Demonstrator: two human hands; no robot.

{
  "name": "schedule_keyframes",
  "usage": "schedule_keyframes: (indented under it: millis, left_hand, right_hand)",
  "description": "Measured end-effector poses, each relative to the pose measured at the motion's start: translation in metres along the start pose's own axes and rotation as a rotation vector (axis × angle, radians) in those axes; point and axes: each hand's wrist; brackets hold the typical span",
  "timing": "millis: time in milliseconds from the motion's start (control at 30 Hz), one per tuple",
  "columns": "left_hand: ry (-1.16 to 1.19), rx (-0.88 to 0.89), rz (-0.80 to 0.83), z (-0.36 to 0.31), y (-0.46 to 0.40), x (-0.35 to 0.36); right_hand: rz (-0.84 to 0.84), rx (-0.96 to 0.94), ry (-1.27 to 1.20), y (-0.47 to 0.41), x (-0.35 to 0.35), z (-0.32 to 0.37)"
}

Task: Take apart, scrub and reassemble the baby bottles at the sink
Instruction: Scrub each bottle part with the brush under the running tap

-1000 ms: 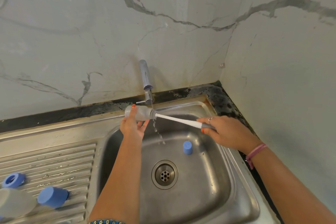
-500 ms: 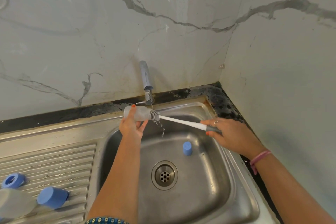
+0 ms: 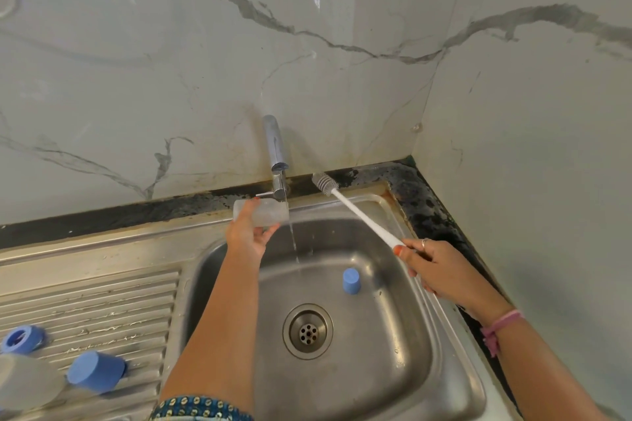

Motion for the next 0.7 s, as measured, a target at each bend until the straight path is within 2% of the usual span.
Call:
schedule_keyframes:
  millis: [133, 500, 633, 700]
  left_hand:
    - [-0.182, -0.090, 0.119, 0.010, 0.002, 0.004]
    - [-0.233, -0.124, 0.243, 0.009, -0.004, 0.024]
    - [-0.564, -0.006, 0.383, 0.016, 0.009, 0.034]
    - [-0.699, 0.012, 0.390, 0.014, 0.017, 0.041]
  right_hand:
    - [0.022, 0.018, 0.102, -0.001, 0.019, -0.001]
    - [0.014, 0.105, 0.038, 0.003, 0.035, -0.006]
    - [-0.011, 0.117, 0.012, 0.001, 0.036, -0.004]
    - [-0.017, 0.105, 0.014, 0.000, 0.035, -0.002]
Point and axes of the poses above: each hand's wrist, its own y-axis away from the middle knuckle, its own x-axis out of the palm, z = x × y, and after that the axes turned 7 degrees about y, right-handed
